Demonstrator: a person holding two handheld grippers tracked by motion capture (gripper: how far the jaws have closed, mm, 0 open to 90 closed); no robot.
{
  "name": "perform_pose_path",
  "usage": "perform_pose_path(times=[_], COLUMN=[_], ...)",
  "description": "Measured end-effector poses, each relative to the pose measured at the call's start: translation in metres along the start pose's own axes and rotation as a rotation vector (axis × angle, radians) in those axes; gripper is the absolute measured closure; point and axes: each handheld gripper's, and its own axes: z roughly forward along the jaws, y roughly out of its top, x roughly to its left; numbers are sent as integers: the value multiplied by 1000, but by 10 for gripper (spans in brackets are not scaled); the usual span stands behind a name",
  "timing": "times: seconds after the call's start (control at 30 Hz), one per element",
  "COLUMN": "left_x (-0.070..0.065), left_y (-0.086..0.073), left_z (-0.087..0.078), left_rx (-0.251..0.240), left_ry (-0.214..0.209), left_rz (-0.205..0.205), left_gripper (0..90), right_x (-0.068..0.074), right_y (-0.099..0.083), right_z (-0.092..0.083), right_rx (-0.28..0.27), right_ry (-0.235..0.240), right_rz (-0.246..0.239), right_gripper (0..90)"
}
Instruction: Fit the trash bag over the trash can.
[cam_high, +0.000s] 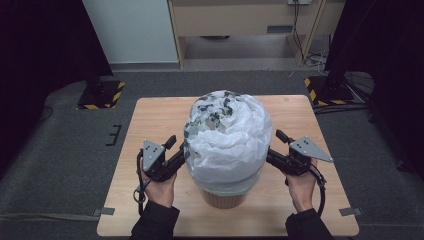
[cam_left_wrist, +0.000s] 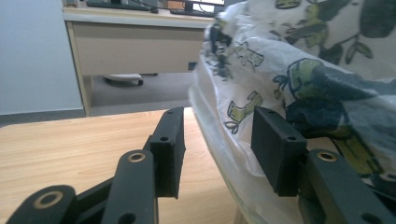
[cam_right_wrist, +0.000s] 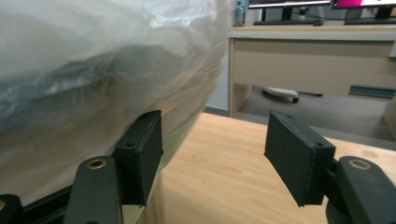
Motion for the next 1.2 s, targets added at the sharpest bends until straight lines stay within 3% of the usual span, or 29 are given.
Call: perform_pose_path(times=[0.2, 0.3, 0.37, 0.63, 0.8, 0.97, 1.2], left_x=[9, 13, 15, 35, 51, 68, 85], left_y=[4, 6, 7, 11, 5, -15, -57], left_z=[19, 25, 26, 1, -17, -29, -32], left_rx=[13, 13, 13, -26, -8, 62, 218], left_ry=[-25, -33, -32, 2, 54, 103, 147], left_rz=[-32, -38, -46, -52, -19, 10, 77], left_gripper=[543, 526, 504, 477, 451, 424, 368], right_x=[6, 9, 8, -21, -30, -32, -37], right_y=[-11, -16, -17, -3, 15, 36, 70], right_z=[-21, -32, -38, -47, -48, -47, -49], right_rx=[23, 29, 33, -13, -25, -38, -86], right_ry=[44, 79, 76, 2, -28, -43, -41], right_rz=[-8, -18, -19, 89, 72, 45, 22], right_gripper=[373, 332, 304, 194, 130, 113, 229])
